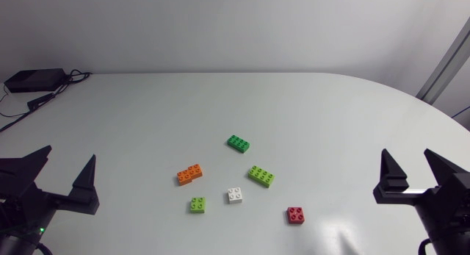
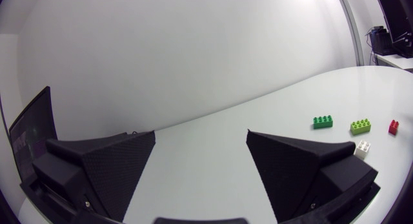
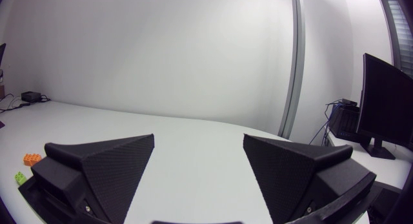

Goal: Separate the duplo bricks

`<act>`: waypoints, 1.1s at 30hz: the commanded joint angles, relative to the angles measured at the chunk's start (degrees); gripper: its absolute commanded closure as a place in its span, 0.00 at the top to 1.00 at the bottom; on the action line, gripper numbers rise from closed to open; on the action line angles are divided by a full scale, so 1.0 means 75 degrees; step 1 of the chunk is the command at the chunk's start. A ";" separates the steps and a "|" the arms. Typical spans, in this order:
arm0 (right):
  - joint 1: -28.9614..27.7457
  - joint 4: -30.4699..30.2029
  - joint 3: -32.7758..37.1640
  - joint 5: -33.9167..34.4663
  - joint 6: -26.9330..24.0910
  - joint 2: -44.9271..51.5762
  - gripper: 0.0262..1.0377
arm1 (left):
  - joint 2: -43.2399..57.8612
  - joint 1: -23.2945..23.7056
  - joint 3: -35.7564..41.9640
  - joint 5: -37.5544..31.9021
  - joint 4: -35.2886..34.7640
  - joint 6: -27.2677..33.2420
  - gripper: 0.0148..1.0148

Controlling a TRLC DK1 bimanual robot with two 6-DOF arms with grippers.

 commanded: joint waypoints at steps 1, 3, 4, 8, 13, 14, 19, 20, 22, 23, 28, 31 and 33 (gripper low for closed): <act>0.0110 -0.0050 -0.0313 -0.0006 0.0223 -0.0066 0.96 | -0.0110 0.0037 -0.0138 0.0059 0.0024 0.0086 0.97; 0.0098 -0.0050 -0.0313 -0.0006 0.0211 -0.0066 0.96 | -0.0110 0.0037 -0.0150 0.0059 0.0024 0.0086 0.97; 0.0098 -0.0050 -0.0325 -0.0006 0.0223 -0.0066 0.96 | -0.0110 0.0037 -0.0150 0.0059 0.0024 0.0086 0.97; 0.0110 -0.0050 -0.0313 -0.0006 0.0211 -0.0066 0.96 | -0.0110 0.0037 -0.0138 0.0059 0.0024 0.0086 0.97; 0.0250 -0.0085 -0.0313 -0.0030 0.0187 -0.0066 0.96 | -0.0110 0.0037 -0.0138 0.0059 0.0024 0.0086 0.97; 0.0297 -0.0108 -0.0313 -0.0100 0.0187 -0.0066 0.96 | -0.0110 0.0037 -0.0150 0.0059 0.0024 0.0086 0.97; 0.0320 -0.0155 -0.0302 -0.0381 0.0187 -0.0066 0.96 | -0.0110 0.0037 -0.0150 0.0059 0.0024 0.0086 0.97; 0.0156 -0.0191 -0.0302 -0.0440 0.0187 -0.0054 0.96 | -0.0110 0.0037 -0.0150 0.0059 0.0024 0.0086 0.97; -0.0148 -0.0237 -0.0302 -0.0639 0.0187 -0.0054 0.96 | -0.0110 0.0037 -0.0138 0.0059 0.0024 0.0086 0.97; -0.0254 -0.0296 -0.0290 -0.0768 0.0187 -0.0054 0.96 | -0.0110 0.0037 -0.0150 0.0059 0.0024 0.0086 0.97; -0.0558 -0.0319 -0.0278 -0.0838 0.0187 0.0004 0.96 | -0.0110 0.0037 -0.0150 0.0059 0.0024 0.0086 0.97; -0.0570 -0.0319 -0.0278 -0.0838 0.0187 -0.0031 0.96 | -0.0110 0.0037 -0.0150 0.0059 0.0024 0.0086 0.97; -0.0570 -0.0319 -0.0278 -0.0838 0.0187 -0.0042 0.96 | -0.0110 0.0037 -0.0150 0.0059 0.0024 0.0086 0.97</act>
